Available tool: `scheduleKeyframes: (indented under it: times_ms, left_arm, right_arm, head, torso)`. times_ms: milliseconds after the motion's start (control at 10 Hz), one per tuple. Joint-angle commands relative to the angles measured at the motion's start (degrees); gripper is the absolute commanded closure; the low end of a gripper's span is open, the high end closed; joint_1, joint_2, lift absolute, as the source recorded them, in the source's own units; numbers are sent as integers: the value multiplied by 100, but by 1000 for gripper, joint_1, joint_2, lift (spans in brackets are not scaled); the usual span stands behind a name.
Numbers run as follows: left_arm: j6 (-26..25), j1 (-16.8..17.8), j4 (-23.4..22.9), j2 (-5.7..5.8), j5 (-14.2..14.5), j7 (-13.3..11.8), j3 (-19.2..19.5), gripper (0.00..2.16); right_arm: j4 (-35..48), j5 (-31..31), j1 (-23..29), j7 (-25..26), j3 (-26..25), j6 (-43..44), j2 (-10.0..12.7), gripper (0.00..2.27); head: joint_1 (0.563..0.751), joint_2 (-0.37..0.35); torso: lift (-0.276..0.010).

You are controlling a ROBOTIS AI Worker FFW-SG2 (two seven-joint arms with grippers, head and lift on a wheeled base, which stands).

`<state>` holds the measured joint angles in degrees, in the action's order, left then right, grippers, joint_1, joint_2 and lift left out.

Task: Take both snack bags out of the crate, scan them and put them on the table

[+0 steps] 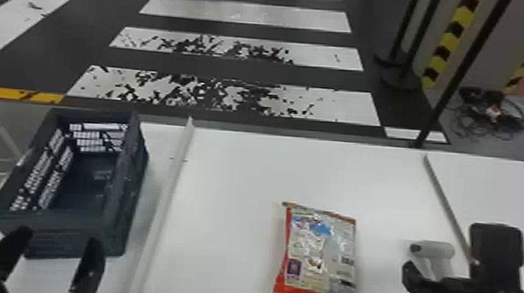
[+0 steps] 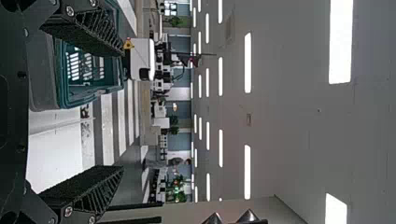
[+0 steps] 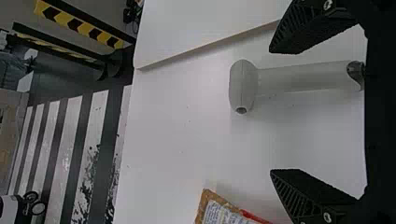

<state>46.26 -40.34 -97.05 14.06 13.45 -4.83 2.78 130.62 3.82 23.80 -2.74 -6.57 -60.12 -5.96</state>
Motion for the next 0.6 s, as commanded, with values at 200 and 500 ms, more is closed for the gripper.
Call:
scheduleKeyframes:
  times_ms: [200,500]
  left_arm:
    - [-17,0,11,-17,-17,0,-6,140]
    - [1,26,152,-35,-9,0,3,140]
  right_arm:
    - [-880,-215,-385,-403,-257,373,-169,70]
    - [-1601,-92,-772,-473,-293,444,-327,70]
  head:
    - [695,-57]
    - [695,-75]
  torso:
    - [-94]
    - [-94]
